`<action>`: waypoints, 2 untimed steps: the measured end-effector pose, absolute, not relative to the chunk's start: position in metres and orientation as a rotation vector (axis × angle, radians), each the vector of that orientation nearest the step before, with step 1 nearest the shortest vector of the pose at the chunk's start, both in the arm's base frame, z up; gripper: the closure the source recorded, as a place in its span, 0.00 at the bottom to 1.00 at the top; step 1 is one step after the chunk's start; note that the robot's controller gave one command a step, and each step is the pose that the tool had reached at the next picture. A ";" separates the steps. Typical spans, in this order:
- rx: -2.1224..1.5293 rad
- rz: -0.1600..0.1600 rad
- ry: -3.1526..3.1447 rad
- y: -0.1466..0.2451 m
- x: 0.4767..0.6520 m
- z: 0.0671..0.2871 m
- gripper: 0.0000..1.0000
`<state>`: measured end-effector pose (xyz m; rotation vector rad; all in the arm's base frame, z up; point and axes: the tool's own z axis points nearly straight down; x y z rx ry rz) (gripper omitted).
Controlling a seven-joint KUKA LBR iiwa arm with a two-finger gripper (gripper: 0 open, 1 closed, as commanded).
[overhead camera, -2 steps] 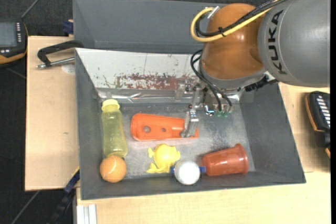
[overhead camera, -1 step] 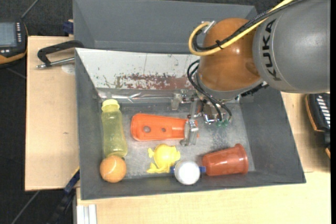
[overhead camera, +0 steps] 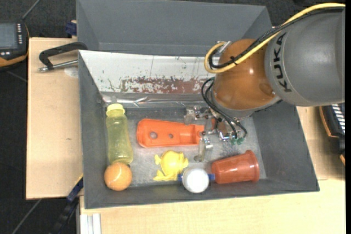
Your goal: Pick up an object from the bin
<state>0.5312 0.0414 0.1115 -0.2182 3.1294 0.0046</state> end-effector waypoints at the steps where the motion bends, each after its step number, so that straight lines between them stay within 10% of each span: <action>1: -0.455 0.005 3.098 0.043 0.557 0.071 1.00; 2: -0.455 0.005 3.098 0.043 0.557 0.071 1.00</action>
Offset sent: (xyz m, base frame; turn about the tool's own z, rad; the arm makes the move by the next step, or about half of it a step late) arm 0.0000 0.0000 0.0000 0.0000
